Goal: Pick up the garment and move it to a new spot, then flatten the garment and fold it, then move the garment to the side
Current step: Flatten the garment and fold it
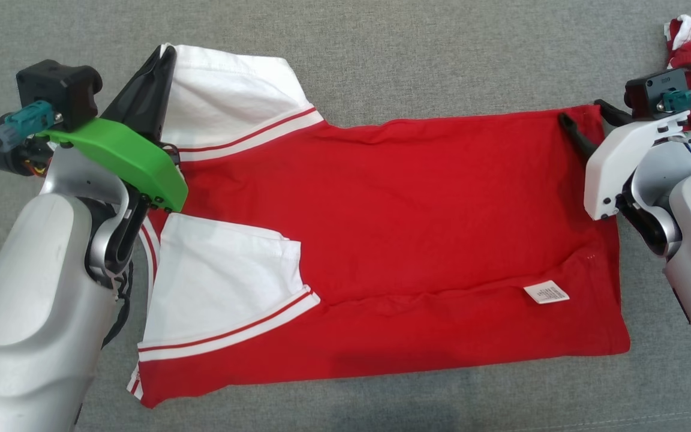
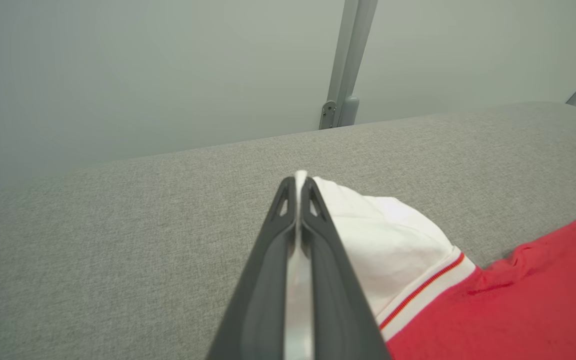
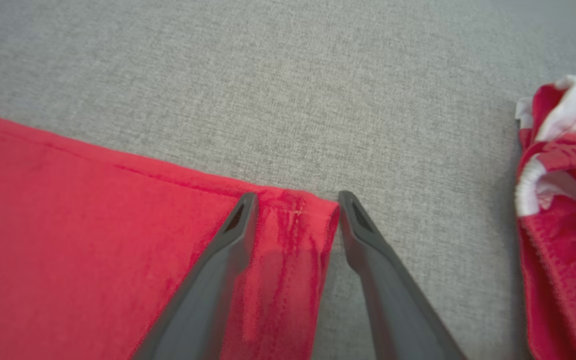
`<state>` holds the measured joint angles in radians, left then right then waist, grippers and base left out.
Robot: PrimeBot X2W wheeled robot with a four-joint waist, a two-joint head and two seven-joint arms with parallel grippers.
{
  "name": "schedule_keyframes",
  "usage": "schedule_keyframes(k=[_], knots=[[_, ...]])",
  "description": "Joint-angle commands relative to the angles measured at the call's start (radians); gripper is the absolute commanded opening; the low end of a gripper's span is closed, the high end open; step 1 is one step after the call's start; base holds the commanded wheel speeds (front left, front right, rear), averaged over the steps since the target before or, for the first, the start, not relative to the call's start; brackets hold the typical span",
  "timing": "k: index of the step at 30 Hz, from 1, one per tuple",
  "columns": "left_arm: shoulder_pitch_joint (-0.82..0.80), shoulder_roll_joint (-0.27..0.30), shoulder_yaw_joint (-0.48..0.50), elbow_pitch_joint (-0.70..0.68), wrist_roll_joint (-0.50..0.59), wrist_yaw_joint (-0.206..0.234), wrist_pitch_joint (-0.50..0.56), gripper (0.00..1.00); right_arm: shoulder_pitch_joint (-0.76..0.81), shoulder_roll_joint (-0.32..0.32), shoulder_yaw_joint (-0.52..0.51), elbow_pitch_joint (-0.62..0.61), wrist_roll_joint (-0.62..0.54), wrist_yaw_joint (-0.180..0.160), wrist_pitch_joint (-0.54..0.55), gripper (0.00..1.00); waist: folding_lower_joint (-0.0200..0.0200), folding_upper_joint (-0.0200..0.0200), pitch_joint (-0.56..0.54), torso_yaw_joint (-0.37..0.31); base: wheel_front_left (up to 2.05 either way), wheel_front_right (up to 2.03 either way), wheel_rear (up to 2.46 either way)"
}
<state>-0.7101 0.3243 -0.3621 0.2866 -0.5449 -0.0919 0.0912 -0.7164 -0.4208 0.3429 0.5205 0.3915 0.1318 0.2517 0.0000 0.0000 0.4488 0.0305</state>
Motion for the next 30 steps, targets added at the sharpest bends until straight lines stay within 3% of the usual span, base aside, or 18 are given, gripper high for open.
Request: schedule_keyframes(k=[1,8,14,23,30], knots=[[0.022,0.01,0.005,-0.02,-0.003,0.006,-0.006,0.0,0.001,-0.012,0.007,0.019,0.007,-0.002,-0.001,0.0,0.0,0.0,-0.002,-0.002,0.0,0.0,0.0],[0.134,0.024,0.041,-0.128,-0.038,0.031,-0.054,0.0,0.024,-0.022,0.026,-0.012,0.033,-0.002,-0.065,0.0,0.0,0.0,-0.046,-0.016,0.0,0.0,0.0],[0.319,0.025,0.074,-0.253,-0.066,0.073,-0.113,0.0,0.125,-0.027,0.015,-0.114,0.07,-0.002,-0.14,0.0,0.0,0.0,-0.119,-0.016,0.0,0.0,0.0],[0.646,0.011,0.107,-0.459,-0.125,0.159,-0.144,0.0,0.388,0.0,-0.102,-0.329,0.06,-0.002,-0.168,0.0,0.0,0.0,-0.226,-0.003,0.0,0.0,0.0],[0.791,-0.024,0.099,-0.47,-0.17,0.186,-0.166,0.0,0.584,0.052,-0.207,-0.476,0.033,-0.002,-0.132,0.0,0.0,0.0,-0.257,0.001,0.0,0.0,0.0]])
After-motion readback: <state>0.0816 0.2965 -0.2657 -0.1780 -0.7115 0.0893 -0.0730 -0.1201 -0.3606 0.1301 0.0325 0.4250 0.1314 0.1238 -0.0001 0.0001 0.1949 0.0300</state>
